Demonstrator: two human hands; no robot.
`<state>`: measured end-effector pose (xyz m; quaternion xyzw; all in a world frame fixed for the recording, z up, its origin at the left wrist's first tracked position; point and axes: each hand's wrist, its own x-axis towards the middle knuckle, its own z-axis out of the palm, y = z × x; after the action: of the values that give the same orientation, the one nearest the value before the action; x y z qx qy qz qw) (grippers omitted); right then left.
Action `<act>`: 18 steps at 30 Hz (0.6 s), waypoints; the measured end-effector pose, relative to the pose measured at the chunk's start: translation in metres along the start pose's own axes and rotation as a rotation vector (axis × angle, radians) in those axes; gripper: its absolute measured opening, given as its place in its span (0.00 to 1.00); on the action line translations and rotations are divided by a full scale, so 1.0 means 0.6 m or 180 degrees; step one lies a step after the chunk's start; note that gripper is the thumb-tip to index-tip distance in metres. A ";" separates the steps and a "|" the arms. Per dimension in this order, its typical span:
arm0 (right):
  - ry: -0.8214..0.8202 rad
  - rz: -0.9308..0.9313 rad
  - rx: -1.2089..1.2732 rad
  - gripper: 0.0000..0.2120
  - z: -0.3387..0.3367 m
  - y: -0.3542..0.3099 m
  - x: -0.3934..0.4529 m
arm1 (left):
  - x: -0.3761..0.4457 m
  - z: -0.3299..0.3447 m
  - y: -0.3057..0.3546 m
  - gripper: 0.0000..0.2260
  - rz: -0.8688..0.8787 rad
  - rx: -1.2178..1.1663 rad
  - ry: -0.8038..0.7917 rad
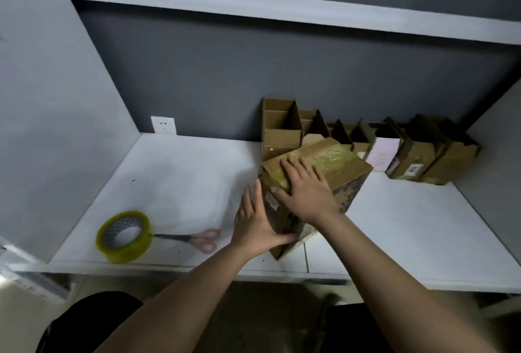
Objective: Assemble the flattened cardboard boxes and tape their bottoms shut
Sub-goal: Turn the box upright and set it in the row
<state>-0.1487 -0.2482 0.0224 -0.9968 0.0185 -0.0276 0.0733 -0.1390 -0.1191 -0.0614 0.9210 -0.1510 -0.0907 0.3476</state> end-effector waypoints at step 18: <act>-0.0273 0.0302 0.2464 0.26 -0.134 0.004 -0.059 | -0.093 -0.095 0.074 0.52 0.1160 0.1054 0.1596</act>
<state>-0.1889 -0.2605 0.0998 -0.8937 0.0497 0.0127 0.4457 -0.1855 -0.0970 0.0141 0.9164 -0.2355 0.2275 0.2303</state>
